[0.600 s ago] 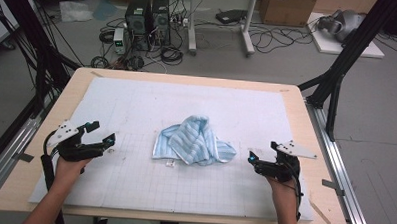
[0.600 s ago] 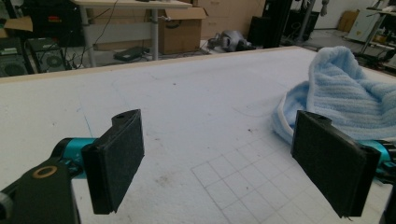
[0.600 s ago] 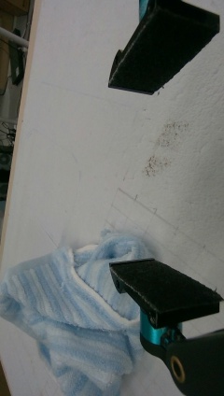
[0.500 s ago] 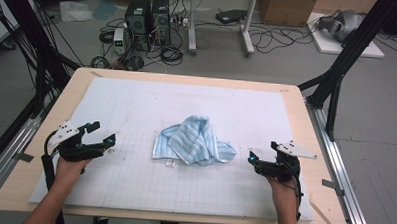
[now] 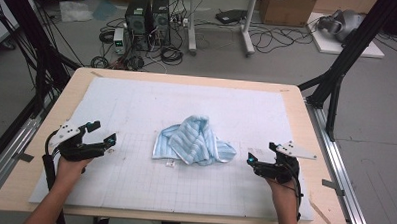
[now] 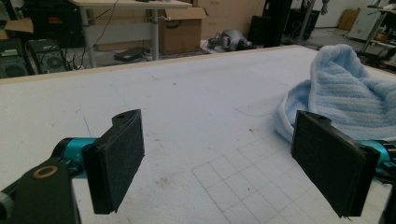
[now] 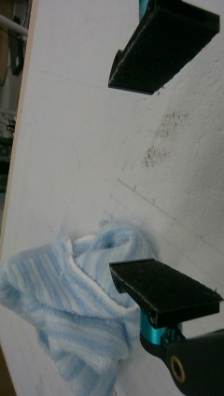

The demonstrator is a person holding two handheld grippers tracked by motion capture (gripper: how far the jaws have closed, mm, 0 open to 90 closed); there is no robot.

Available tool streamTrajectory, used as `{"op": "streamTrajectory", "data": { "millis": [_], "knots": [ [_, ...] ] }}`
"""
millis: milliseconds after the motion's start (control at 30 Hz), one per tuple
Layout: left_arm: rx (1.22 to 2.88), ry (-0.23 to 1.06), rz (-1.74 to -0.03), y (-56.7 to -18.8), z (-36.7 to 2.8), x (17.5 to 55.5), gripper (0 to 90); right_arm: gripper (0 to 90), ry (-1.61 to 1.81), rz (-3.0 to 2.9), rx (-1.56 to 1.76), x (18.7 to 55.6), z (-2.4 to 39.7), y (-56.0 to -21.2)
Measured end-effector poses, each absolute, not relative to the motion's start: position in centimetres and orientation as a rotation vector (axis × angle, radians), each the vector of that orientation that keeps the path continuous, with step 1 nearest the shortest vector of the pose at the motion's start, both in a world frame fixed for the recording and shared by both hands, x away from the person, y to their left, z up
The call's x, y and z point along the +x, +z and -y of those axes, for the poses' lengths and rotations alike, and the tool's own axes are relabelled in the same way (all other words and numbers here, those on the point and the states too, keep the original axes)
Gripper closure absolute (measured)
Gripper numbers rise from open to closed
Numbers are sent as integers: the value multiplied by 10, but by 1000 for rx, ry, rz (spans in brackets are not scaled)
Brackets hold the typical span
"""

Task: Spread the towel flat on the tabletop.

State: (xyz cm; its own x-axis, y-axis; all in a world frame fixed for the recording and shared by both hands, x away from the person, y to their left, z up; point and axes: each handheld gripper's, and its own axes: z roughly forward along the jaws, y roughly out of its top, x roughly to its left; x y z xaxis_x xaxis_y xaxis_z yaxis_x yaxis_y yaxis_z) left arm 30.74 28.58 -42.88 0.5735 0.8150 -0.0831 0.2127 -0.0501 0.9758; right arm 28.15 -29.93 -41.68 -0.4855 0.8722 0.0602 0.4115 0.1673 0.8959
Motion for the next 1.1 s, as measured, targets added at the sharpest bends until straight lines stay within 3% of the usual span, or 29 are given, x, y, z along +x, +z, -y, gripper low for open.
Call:
{"op": "streamTrajectory", "data": {
  "millis": [500,567,1100],
  "knots": [
    [1597,591,-868,-430,-282,308,180,102,1335,-2179,1006,284,251,-399],
    [1597,593,-874,-431,-282,309,180,169,1354,-2232,972,285,243,-399],
    [1602,570,-886,-434,-283,313,186,329,1225,-2442,703,302,171,-404]
  ]
}}
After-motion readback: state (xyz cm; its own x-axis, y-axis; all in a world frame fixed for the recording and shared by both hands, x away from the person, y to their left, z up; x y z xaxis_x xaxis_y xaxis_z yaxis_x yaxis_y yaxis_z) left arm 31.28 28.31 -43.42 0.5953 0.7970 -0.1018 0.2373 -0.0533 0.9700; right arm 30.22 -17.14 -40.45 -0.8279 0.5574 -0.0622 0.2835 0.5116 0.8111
